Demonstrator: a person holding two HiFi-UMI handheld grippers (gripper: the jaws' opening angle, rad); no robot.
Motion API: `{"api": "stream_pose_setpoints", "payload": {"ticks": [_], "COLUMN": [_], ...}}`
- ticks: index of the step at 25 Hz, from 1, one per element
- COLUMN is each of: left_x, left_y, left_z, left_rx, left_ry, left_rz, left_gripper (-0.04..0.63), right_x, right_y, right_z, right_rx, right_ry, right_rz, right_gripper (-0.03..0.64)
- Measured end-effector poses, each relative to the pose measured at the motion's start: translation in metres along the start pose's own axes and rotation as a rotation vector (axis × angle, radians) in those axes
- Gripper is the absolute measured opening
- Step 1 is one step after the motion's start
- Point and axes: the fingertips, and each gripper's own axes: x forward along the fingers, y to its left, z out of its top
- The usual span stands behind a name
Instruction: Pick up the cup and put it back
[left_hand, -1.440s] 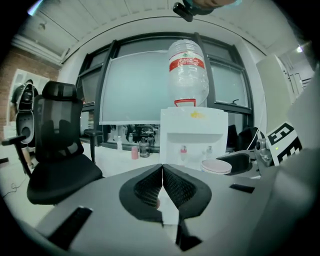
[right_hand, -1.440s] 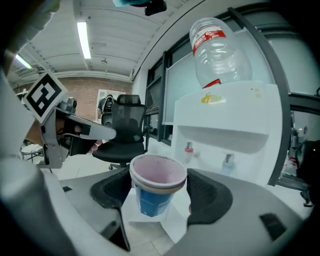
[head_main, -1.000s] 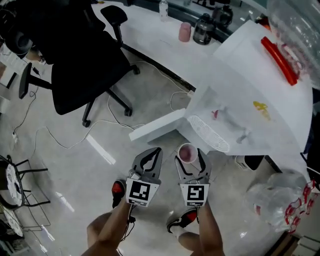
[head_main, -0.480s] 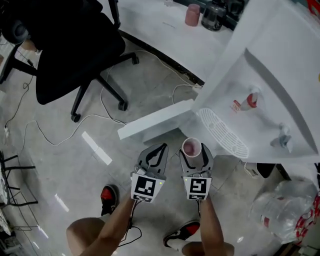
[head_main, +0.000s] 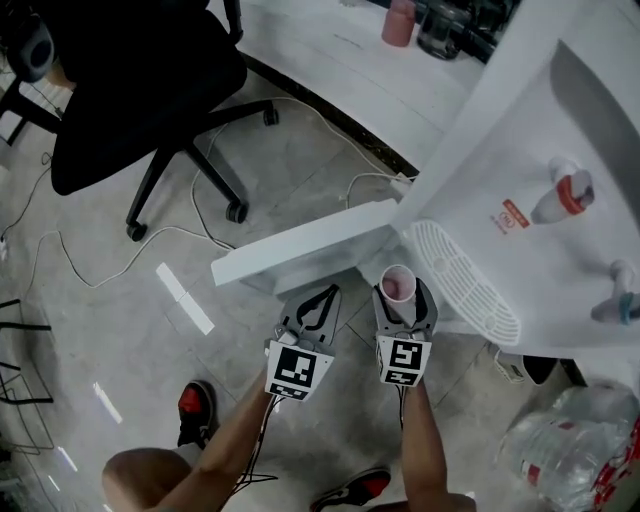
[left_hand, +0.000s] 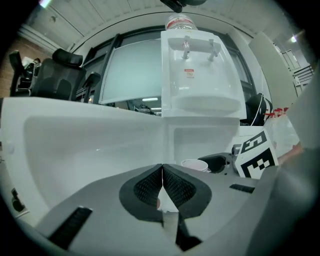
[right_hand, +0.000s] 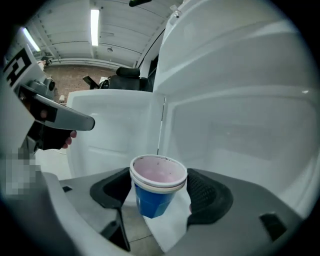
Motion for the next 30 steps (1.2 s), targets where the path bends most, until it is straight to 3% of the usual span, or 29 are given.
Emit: {"api": "stream_pose_setpoints", "payload": {"ticks": [10,30], "left_x": [0.019,0.034], "left_y": [-0.005,0.006], "left_z": [-0.031,-0.049], "left_rx": [0.005,0.006], "left_ry": [0.002,-0.009], "left_rz": [0.009,0.028], "left_gripper": [0.023,0.023], "right_x": [0.036,0.076], "right_y": [-0.024,-0.045], "right_z": [-0.031,-0.075], "right_rx": [-0.021,-0.003], "right_ry": [-0.014,0.009], "right_rz": [-0.038,-0.108], "right_gripper": [0.357,0.357]}}
